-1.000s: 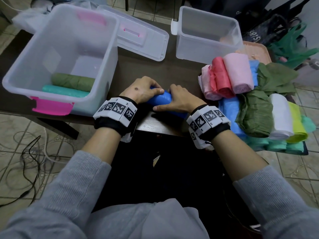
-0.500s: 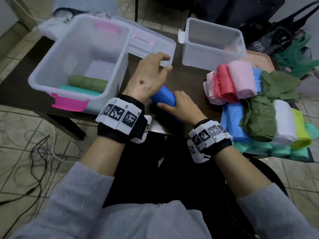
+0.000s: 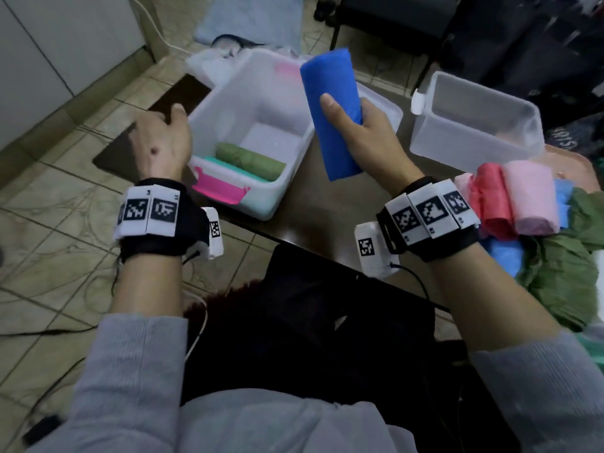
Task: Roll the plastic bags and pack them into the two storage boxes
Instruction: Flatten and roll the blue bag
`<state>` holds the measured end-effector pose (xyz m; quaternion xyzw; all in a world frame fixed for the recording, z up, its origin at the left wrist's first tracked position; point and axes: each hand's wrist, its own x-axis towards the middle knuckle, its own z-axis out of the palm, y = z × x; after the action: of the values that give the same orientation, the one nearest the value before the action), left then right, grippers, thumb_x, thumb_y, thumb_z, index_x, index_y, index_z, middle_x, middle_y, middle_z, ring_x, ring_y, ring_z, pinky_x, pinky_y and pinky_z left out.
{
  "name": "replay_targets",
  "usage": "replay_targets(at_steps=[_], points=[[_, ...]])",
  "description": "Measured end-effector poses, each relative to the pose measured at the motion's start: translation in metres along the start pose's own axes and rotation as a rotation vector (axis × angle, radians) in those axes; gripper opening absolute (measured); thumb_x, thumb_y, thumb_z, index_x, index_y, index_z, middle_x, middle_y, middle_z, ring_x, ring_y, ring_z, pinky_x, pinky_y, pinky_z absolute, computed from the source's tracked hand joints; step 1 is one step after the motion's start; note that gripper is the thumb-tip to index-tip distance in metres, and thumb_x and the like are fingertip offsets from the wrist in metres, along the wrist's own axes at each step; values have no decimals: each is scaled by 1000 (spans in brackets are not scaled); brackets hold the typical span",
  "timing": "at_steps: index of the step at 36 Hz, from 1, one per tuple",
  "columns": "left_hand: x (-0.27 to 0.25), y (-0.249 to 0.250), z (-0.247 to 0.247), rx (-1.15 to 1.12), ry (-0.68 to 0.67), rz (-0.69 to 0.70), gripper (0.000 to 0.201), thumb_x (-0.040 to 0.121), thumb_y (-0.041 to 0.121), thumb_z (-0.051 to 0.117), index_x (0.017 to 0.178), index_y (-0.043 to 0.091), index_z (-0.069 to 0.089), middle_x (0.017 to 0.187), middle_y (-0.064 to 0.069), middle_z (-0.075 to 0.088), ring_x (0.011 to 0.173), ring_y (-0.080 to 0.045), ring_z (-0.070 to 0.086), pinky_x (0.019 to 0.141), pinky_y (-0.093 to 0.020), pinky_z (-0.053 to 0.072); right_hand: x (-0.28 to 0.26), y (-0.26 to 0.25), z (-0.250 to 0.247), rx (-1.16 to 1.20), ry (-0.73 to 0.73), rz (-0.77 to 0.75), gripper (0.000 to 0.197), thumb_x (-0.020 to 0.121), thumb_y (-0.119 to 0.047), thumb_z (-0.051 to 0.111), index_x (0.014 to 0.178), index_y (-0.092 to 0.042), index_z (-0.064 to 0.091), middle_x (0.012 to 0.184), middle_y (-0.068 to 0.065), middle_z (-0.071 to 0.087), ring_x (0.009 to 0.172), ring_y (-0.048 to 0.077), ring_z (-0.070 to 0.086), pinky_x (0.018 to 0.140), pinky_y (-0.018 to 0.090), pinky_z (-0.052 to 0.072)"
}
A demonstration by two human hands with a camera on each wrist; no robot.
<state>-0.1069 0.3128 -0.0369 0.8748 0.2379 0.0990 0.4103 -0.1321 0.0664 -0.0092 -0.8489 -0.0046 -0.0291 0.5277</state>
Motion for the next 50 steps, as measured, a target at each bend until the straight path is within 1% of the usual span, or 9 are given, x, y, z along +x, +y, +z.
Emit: replay_targets(at_steps=[2,6,8,13,23,33,38,43,50], points=[[0,-4,1,-39,-78,-30,44,93,44,42,103,10,68,114,-17,63,108,-32,57,92,-37,44,10,-15,7,-3,9,-50,52,80,-63,53,91,-12,50,84,3,57,72,16,56,67,33,46],[-1,-9,4,-190,-193,-13,28,93,41,46,84,21,63,94,-7,57,86,-23,54,76,-33,44,30,-39,24,-42,3,-124,56,76,-66,53,94,-13,52,85,1,57,74,15,56,68,33,47],[-2,-13,3,-189,-211,44,26,95,38,46,96,22,67,94,-2,57,85,-19,51,74,-29,41,40,-45,32,-80,7,-152,51,80,-61,55,98,-13,51,89,1,59,76,15,57,70,32,48],[-6,-29,4,-252,-143,95,33,95,42,47,105,19,69,95,-1,63,87,-17,57,77,-31,47,60,-45,51,-334,4,-207,49,85,-55,58,103,-10,48,99,3,54,87,18,54,65,24,39],[-23,-49,7,-373,-41,223,41,88,44,45,102,16,70,93,2,67,85,-13,59,72,-27,45,74,-31,85,-942,-150,-97,66,85,-53,60,129,-7,42,130,13,43,120,31,43,91,43,40],[-35,-52,7,-426,-9,254,34,92,41,51,101,14,70,87,3,66,84,-14,62,75,-39,53,85,-24,87,-887,-355,87,70,85,-46,64,130,0,37,130,18,50,117,32,49,79,30,32],[-35,-50,6,-425,-21,268,30,93,39,52,101,16,71,89,2,68,87,-16,63,75,-41,54,83,-24,85,-928,-379,100,59,93,-48,49,130,-2,46,133,19,46,120,32,45,94,33,35],[-36,-50,5,-421,-19,283,32,94,40,52,101,15,70,90,-1,69,87,-18,64,74,-41,54,82,-22,79,-815,-366,114,55,94,-45,51,134,-10,40,135,12,49,122,27,46,93,29,34],[-36,-48,5,-406,-31,281,32,94,40,52,103,15,70,89,4,66,87,-17,64,74,-41,55,79,-26,83,-928,-426,128,51,100,-44,32,138,-10,41,143,15,41,130,30,39,104,34,30]])
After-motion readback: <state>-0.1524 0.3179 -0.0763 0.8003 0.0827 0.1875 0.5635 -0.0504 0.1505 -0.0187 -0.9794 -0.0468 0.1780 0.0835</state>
